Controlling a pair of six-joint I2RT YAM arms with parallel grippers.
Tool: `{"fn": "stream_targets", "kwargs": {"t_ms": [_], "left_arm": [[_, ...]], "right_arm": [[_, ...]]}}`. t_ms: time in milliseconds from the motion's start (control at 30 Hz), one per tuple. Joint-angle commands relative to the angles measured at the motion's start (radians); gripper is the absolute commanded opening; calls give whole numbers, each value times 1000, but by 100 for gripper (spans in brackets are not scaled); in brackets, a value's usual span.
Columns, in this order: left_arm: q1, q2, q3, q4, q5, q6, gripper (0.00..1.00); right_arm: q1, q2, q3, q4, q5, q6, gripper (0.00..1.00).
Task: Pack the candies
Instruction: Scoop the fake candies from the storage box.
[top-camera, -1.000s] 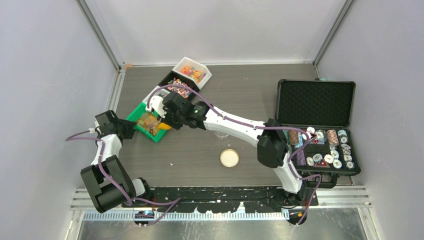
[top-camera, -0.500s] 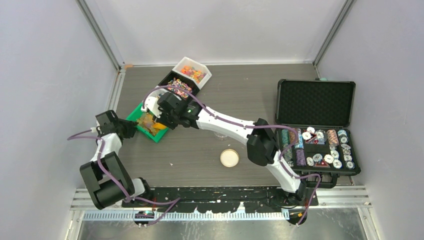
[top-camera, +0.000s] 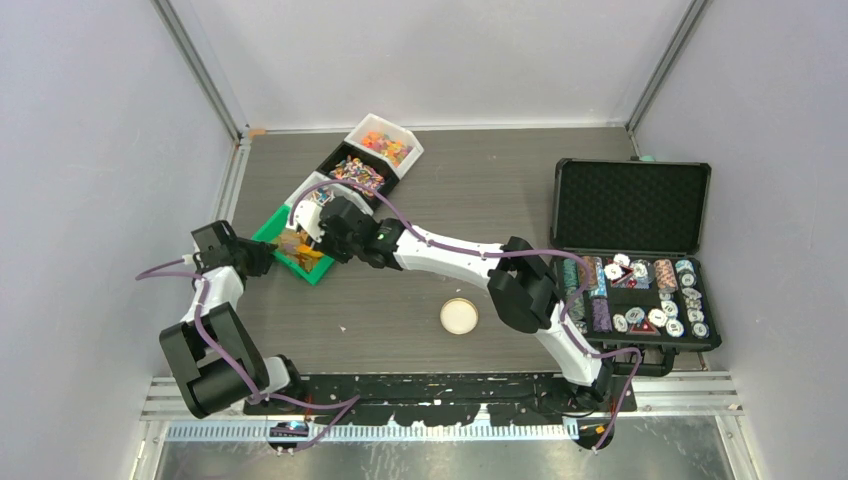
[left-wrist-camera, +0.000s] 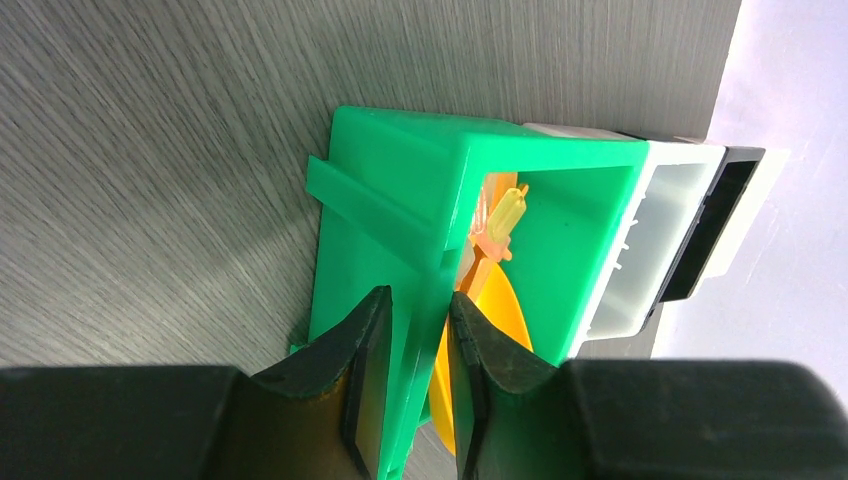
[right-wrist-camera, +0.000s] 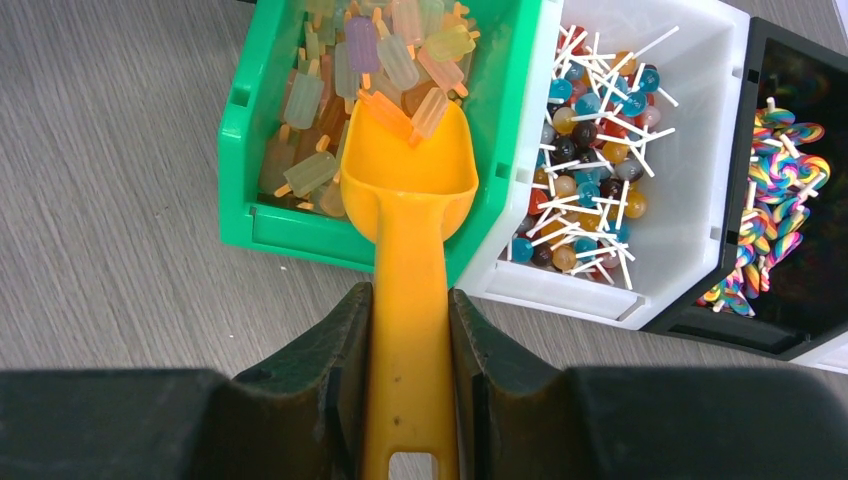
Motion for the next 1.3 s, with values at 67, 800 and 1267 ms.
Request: {"fn": "stream_targets", "kwargs": {"t_ms": [67, 800, 1267], "left_arm": [[7, 5, -15, -5, 5, 12, 28], [8, 6, -10, -16, 16, 13, 27], [7, 1, -4, -34, 24, 5, 28]], "right_arm": [[6, 0, 10, 0, 18, 9, 1], [17, 21, -174, 372, 46, 50, 1], [16, -35, -363, 628, 51, 47, 0]]}}
